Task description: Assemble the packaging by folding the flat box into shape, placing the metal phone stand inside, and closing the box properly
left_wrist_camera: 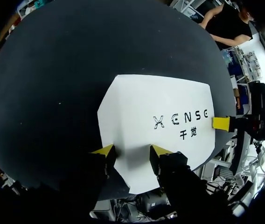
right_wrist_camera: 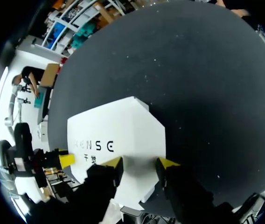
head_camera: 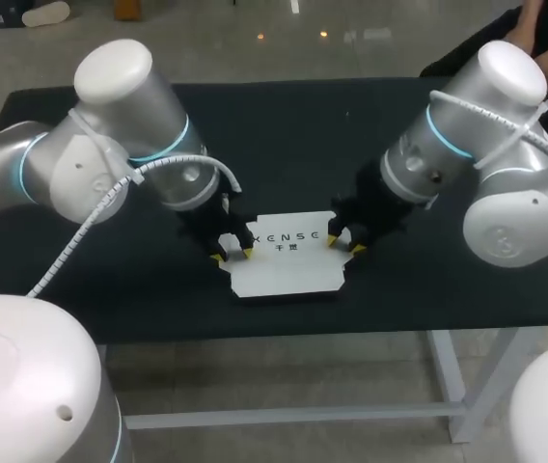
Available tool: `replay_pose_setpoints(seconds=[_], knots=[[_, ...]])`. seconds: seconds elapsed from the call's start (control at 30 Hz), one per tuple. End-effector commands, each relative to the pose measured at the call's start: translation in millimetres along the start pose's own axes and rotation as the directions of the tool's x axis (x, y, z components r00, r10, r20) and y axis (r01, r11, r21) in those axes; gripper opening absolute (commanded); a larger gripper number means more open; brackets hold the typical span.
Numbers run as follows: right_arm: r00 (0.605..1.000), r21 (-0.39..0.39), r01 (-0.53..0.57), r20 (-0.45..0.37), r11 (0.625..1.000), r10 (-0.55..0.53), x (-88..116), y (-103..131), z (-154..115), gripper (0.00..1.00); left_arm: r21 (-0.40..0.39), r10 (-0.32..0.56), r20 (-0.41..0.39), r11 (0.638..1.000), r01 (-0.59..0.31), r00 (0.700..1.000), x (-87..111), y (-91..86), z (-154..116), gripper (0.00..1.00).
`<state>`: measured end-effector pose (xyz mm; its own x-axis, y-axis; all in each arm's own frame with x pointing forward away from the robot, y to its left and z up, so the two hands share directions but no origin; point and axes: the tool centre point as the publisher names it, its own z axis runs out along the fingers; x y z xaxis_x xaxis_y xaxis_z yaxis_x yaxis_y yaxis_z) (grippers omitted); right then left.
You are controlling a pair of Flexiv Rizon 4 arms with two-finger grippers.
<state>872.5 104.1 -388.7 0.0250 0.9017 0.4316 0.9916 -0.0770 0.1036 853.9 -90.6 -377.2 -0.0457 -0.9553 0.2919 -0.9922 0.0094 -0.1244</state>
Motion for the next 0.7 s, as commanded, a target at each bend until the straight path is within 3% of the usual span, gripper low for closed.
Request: replay_pose_setpoints(seconds=[0.03,0.7], knots=[[1.000,0.009,0.002,-0.012,1.000,-0.002,-1.3,1.5,5.1,0.49,-0.012,0.001,-0.009,1.000,-0.001,1.000,-3.1,-2.6,7.3,0.50],[0.996,-0.001,0.003,-0.094,1.000,-0.003,-3.7,-5.2,9.1,0.49,-0.050,-0.016,-0.106,0.999,0.010,0.994,-3.4,-1.5,10.8,0.54]])
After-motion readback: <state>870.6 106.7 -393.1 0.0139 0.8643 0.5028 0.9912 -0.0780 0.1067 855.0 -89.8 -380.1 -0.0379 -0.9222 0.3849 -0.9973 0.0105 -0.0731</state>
